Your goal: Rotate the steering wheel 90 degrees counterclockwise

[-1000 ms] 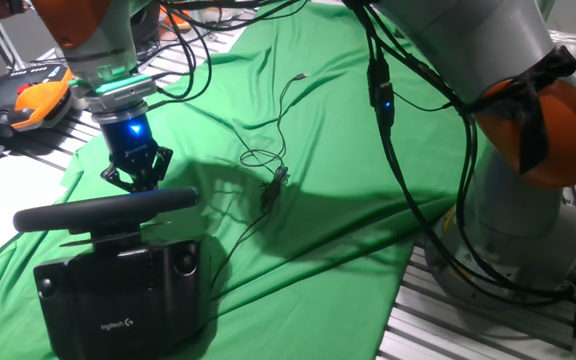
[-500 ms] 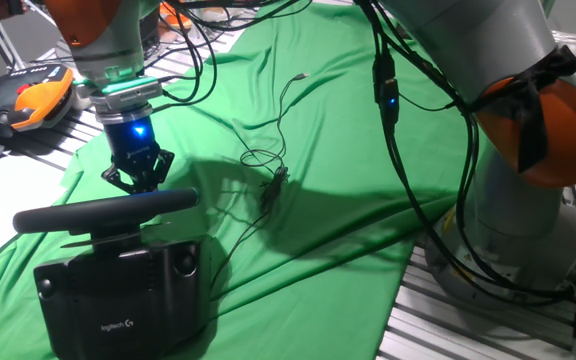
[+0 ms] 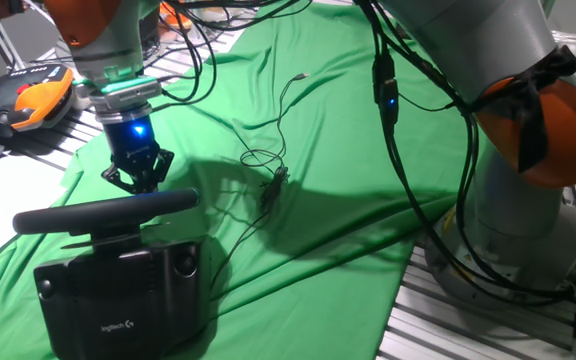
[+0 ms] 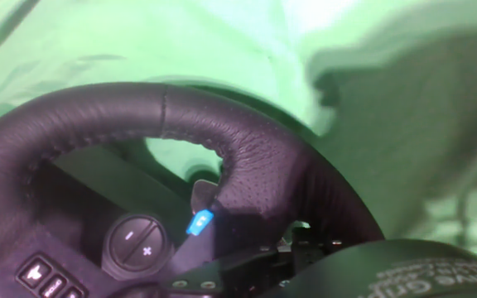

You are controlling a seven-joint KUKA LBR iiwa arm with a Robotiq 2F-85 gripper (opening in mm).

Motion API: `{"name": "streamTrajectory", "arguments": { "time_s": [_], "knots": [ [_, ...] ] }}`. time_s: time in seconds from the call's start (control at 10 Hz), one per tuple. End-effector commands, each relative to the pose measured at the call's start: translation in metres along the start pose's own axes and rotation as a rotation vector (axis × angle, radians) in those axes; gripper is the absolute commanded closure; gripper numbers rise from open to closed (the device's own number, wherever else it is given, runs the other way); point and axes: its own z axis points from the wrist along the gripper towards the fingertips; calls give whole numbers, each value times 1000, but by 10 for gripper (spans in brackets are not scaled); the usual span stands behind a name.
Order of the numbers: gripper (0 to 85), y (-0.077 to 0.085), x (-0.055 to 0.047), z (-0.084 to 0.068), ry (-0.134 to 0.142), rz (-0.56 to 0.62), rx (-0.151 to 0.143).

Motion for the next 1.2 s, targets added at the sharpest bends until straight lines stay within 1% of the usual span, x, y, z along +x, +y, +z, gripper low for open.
{"name": "streamTrajectory", "arguments": {
  "time_s": [0.0, 0.1, 0.2, 0.4, 0.7, 0.9, 1.1],
  "knots": [
    [850, 0, 0, 0, -9, 5, 17],
    [850, 0, 0, 0, -21, 10, 41],
    [850, 0, 0, 0, -27, 13, 57],
    [850, 0, 0, 0, -22, 15, 90],
    [850, 0, 0, 0, -33, 32, 89],
    [850, 0, 0, 0, -37, 36, 78],
    [850, 4, -1, 2, -43, 39, 73]
  ]
}}
